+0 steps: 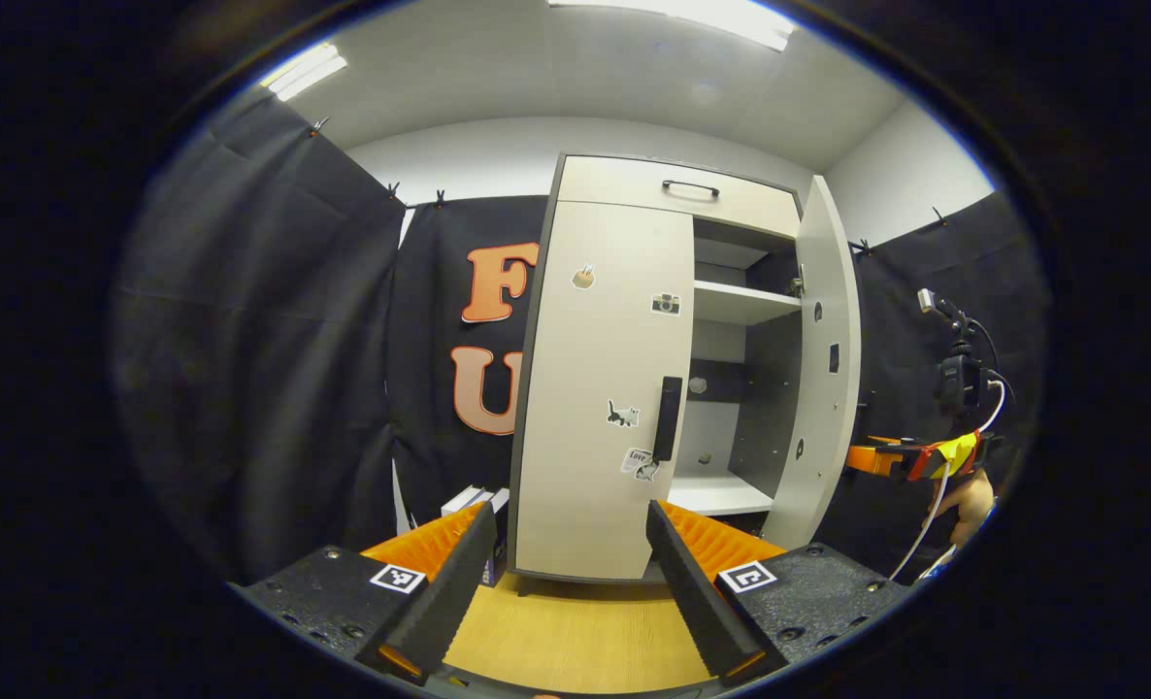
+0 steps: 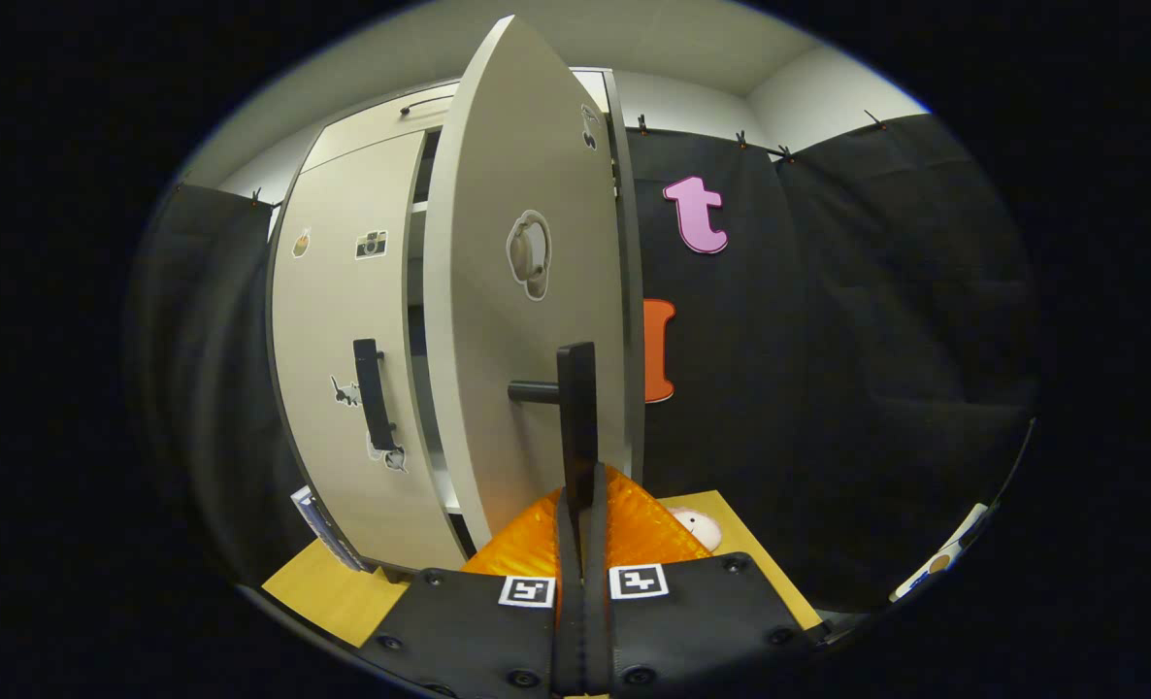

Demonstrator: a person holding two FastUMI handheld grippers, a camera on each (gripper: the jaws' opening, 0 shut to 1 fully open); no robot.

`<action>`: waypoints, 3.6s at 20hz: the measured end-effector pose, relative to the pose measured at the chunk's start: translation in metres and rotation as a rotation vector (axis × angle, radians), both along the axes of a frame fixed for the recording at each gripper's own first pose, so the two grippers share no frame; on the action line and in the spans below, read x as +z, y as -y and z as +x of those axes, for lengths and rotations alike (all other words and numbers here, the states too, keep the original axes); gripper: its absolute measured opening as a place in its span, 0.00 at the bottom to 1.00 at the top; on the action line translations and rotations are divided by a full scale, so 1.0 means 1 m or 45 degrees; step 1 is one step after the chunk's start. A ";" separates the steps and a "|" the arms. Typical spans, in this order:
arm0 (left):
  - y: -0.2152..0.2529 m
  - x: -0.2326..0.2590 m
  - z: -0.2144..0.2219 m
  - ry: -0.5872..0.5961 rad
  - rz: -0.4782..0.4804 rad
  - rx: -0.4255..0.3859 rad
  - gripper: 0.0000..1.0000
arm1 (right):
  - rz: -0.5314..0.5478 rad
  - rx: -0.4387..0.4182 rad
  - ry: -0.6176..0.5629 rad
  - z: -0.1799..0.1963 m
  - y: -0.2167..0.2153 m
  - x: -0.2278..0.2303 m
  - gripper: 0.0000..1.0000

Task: Open the right door of the double-door shoe cabinet with the right hand, and open the left door with the left hand.

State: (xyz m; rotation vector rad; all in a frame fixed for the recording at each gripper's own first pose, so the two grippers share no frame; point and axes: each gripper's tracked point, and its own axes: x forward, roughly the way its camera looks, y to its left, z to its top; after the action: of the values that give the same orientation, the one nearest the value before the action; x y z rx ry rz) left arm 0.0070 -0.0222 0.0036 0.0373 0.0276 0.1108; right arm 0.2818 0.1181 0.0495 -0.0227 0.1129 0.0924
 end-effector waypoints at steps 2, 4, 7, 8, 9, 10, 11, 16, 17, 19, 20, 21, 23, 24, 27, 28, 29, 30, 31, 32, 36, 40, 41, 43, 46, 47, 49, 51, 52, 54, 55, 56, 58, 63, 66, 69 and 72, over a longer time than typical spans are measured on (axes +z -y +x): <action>0.009 0.000 0.005 0.005 -0.003 0.003 0.97 | 0.012 0.010 -0.009 -0.002 0.002 0.001 0.08; 0.020 0.001 0.011 0.009 -0.014 0.001 0.95 | 0.021 0.024 -0.015 -0.003 0.004 0.000 0.08; 0.034 -0.001 0.020 0.009 -0.004 0.000 0.97 | 0.019 0.041 -0.011 -0.003 0.008 0.001 0.08; 0.039 -0.001 0.024 0.010 -0.004 0.000 0.97 | 0.017 0.043 -0.008 -0.002 0.009 0.002 0.08; 0.043 -0.002 0.027 0.008 -0.003 0.002 0.97 | 0.015 0.045 -0.006 -0.002 0.011 0.002 0.08; 0.046 -0.002 0.031 0.006 0.000 0.006 0.97 | 0.014 0.045 -0.005 -0.001 0.012 0.002 0.08; 0.050 -0.003 0.035 0.003 0.006 0.006 0.97 | 0.011 0.044 -0.004 0.000 0.014 0.002 0.08; 0.074 -0.009 0.059 -0.012 -0.005 -0.011 0.92 | 0.004 0.067 -0.009 0.000 0.021 0.002 0.07; 0.077 -0.010 0.064 -0.015 -0.011 -0.010 0.95 | -0.002 0.076 -0.011 0.000 0.023 0.002 0.07; 0.081 -0.012 0.075 -0.023 -0.015 0.001 0.97 | 0.004 0.091 -0.013 0.000 0.025 0.002 0.07; 0.085 -0.013 0.080 -0.024 -0.014 0.001 0.97 | 0.015 0.092 -0.015 -0.001 0.026 0.002 0.07; 0.088 -0.014 0.085 -0.027 -0.013 -0.001 0.97 | 0.025 0.086 -0.016 0.000 0.027 0.002 0.07; 0.091 -0.015 0.096 -0.035 -0.005 0.005 0.97 | 0.030 0.055 -0.016 0.001 0.035 0.003 0.07; 0.093 -0.015 0.101 -0.031 0.000 0.007 0.95 | 0.025 0.035 -0.012 -0.001 0.039 0.003 0.07; 0.098 -0.013 0.117 -0.024 -0.007 -0.007 0.95 | 0.081 0.086 -0.014 -0.005 0.033 0.006 0.08; 0.100 -0.014 0.122 -0.020 -0.010 -0.006 0.95 | 0.092 0.091 -0.015 -0.007 0.032 0.006 0.08; 0.101 -0.015 0.129 -0.017 -0.011 -0.005 0.95 | 0.094 0.086 -0.010 -0.007 0.036 0.007 0.08; 0.103 -0.016 0.135 -0.017 -0.013 -0.007 0.97 | 0.093 0.079 -0.005 -0.008 0.037 0.007 0.08; 0.105 -0.018 0.142 -0.022 -0.012 -0.013 0.97 | 0.091 0.074 0.000 -0.009 0.039 0.008 0.08; 0.106 -0.021 0.150 -0.027 -0.009 -0.018 0.95 | 0.095 0.067 -0.001 -0.009 0.040 0.008 0.09; 0.110 -0.028 0.187 -0.017 0.005 -0.028 0.95 | 0.078 0.040 0.038 -0.009 0.047 0.014 0.20; 0.113 -0.034 0.225 -0.015 0.032 -0.048 0.95 | 0.048 -0.007 0.089 -0.005 0.058 0.020 0.72; 0.110 -0.035 0.235 -0.014 0.050 -0.038 0.95 | 0.046 -0.024 0.091 -0.005 0.061 0.020 0.82; 0.108 -0.039 0.253 -0.024 0.054 -0.033 0.95 | 0.057 -0.036 0.087 -0.008 0.063 0.020 0.87; 0.100 -0.045 0.281 -0.028 0.046 -0.026 0.97 | 0.062 -0.063 0.100 -0.006 0.068 0.022 1.00; 0.095 -0.047 0.291 -0.032 0.050 -0.015 0.95 | 0.058 -0.079 0.109 -0.005 0.071 0.023 1.00; 0.090 -0.052 0.308 -0.044 0.032 -0.014 0.95 | 0.054 -0.096 0.118 -0.005 0.076 0.024 1.00; 0.090 -0.056 0.321 -0.064 0.010 -0.037 0.94 | 0.057 -0.109 0.115 -0.006 0.078 0.024 1.00; 0.092 -0.057 0.326 -0.072 0.014 -0.050 0.93 | 0.060 -0.117 0.111 -0.006 0.079 0.024 1.00; 0.097 -0.056 0.335 -0.069 0.045 -0.088 0.90 | 0.066 -0.133 0.107 -0.007 0.081 0.022 1.00; 0.099 -0.056 0.338 -0.069 0.060 -0.098 0.84 | 0.071 -0.139 0.106 -0.007 0.081 0.022 1.00; 0.100 -0.056 0.339 -0.075 0.074 -0.102 0.70 | 0.075 -0.144 0.105 -0.008 0.081 0.022 1.00; 0.100 -0.057 0.340 -0.079 0.083 -0.103 0.55 | 0.079 -0.150 0.105 -0.009 0.081 0.022 1.00; 0.102 -0.060 0.339 -0.104 0.093 -0.128 0.31 | 0.075 -0.150 0.105 -0.012 0.077 0.021 0.92; 0.101 -0.061 0.337 -0.112 0.090 -0.117 0.19 | 0.089 -0.136 0.101 -0.014 0.070 0.020 1.00; 0.100 -0.061 0.328 -0.120 0.082 -0.155 0.17 | 0.091 -0.114 0.097 -0.013 0.062 0.020 1.00; 0.097 -0.061 0.328 -0.119 0.068 -0.208 0.17 | 0.068 -0.120 0.107 -0.015 0.059 0.021 1.00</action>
State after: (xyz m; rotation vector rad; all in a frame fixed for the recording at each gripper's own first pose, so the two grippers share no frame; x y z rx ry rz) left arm 0.3347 -0.1197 -0.0578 0.0978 0.1145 -0.0533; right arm 0.2666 0.0591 0.0707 0.0317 0.0271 0.0000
